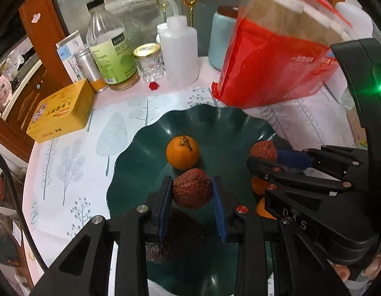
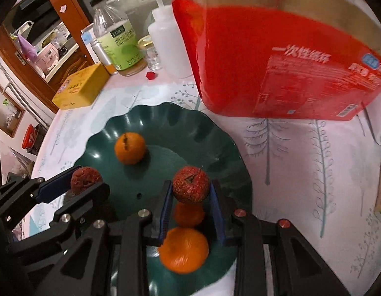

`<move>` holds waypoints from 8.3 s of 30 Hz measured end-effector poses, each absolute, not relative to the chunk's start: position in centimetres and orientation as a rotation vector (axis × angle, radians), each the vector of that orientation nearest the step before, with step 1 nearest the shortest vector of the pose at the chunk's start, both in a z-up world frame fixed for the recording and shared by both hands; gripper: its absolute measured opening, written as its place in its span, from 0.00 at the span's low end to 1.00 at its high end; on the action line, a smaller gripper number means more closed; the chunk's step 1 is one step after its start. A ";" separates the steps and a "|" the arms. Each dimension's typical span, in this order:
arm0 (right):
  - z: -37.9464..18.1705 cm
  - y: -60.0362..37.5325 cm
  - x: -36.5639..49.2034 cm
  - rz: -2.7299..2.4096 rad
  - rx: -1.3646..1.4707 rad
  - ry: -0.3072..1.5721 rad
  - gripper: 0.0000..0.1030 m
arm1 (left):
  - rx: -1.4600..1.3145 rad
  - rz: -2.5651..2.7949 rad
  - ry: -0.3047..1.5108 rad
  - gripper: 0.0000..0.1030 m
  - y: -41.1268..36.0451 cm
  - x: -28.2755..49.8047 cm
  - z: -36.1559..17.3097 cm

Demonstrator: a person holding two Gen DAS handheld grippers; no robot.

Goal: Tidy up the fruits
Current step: 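Carry both lychees over the green plate and lower them, then open both tools to release the lychees onto the green plate, then move both tools back toward the banana and the grapefruit, then grasp the dark banana with the left tool while the right tool grasps the grapefruit, then carry the banana and grapefruit over the green plate and lower them, then open both tools to release banana and grapefruit onto the plate, then move both tools back toward the tomatoes and small orange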

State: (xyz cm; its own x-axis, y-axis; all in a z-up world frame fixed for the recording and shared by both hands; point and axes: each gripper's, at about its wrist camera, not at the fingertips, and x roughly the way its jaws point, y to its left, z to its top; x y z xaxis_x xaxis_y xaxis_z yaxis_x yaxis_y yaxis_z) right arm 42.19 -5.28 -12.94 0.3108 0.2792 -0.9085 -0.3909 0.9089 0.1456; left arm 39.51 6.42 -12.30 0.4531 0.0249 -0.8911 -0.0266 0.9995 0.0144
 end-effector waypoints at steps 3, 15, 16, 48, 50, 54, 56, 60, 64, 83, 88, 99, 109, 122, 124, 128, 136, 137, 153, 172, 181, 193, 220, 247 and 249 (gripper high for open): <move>-13.6 -4.9 42.4 0.453 -0.118 1.182 0.30 | -0.006 0.033 1.117 0.30 6.8 39.6 -13.0; -13.0 -4.3 42.1 0.482 -0.152 1.156 0.32 | 0.017 0.064 1.097 0.61 8.1 38.7 -12.2; -12.8 -4.3 41.9 0.481 -0.159 1.149 0.32 | 0.023 0.064 1.092 0.61 8.0 38.6 -12.0; 4.8 -8.4 25.7 0.411 -0.204 0.915 0.32 | 0.061 -0.054 0.891 0.70 5.0 21.8 4.9; 5.7 -8.9 23.7 0.405 -0.199 0.899 0.32 | 0.061 -0.070 0.886 0.70 4.8 19.7 5.6; 7.0 -9.6 19.6 0.405 -0.192 0.876 0.33 | 0.066 -0.080 0.871 0.75 4.8 16.6 6.5; 7.2 -9.7 18.0 0.404 -0.197 0.866 0.37 | 0.071 -0.078 0.863 0.76 5.0 15.4 6.6; 7.1 -9.9 15.8 0.406 -0.212 0.860 0.40 | 0.048 -0.064 0.877 0.76 5.6 13.9 5.9; 5.7 -10.6 14.2 0.405 -0.205 0.871 0.45 | 0.018 -0.035 0.886 0.76 6.4 13.1 4.2; -8.5 -13.2 17.9 0.410 -0.212 1.080 0.51 | -0.074 0.055 1.158 0.76 8.0 16.1 -12.0; -11.1 -13.6 19.4 0.450 -0.148 1.138 0.51 | -0.108 0.063 1.209 0.76 8.2 17.4 -14.7; -13.4 -12.3 20.7 0.562 -0.025 1.169 0.60 | -0.174 0.057 1.214 0.69 8.3 19.1 -17.0; -14.4 -11.7 20.6 0.570 -0.025 1.178 0.51 | -0.165 0.025 1.197 0.47 7.3 18.9 -17.0; -14.1 -12.1 19.6 0.542 -0.023 1.190 0.50 | -0.231 0.031 1.207 0.32 7.7 17.4 -16.5; -14.0 -12.2 19.3 0.539 -0.020 1.191 0.50 | -0.257 0.028 1.210 0.31 7.9 16.8 -16.3; -13.3 -12.3 18.2 0.535 -0.027 1.176 0.50 | -0.288 0.022 1.215 0.29 8.3 15.8 -16.0; -11.1 -12.2 16.7 0.540 -0.027 1.138 0.49 | -0.316 -0.008 1.195 0.29 8.0 14.1 -14.1; -10.8 -12.2 16.5 0.540 -0.029 1.132 0.49 | -0.318 -0.011 1.192 0.29 8.0 14.1 -13.8; 1.3 -10.9 19.3 0.529 -0.104 0.991 0.49 | -0.206 -0.104 1.072 0.29 6.2 20.9 0.7; -4.1 -5.7 32.4 0.491 -0.173 1.051 0.50 | -0.169 -0.103 1.091 0.29 6.5 38.1 -1.1; -12.0 -6.0 33.1 0.558 -0.048 1.171 0.50 | -0.267 -0.128 1.203 0.29 6.4 40.8 -9.9; -11.1 -6.0 32.6 0.625 -0.075 1.062 0.52 | -0.252 -0.117 1.218 0.33 6.3 42.0 -12.8; -3.5 -6.5 28.9 0.564 -0.152 0.973 0.52 | -0.095 -0.075 1.075 0.58 6.9 33.2 -1.0; 1.7 -11.9 15.7 0.482 -0.192 0.952 0.52 | 0.040 -0.014 0.943 0.77 3.9 12.0 1.3; 0.1 -12.0 15.7 0.484 -0.189 0.975 0.52 | 0.007 -0.026 0.977 0.77 3.4 11.2 -1.4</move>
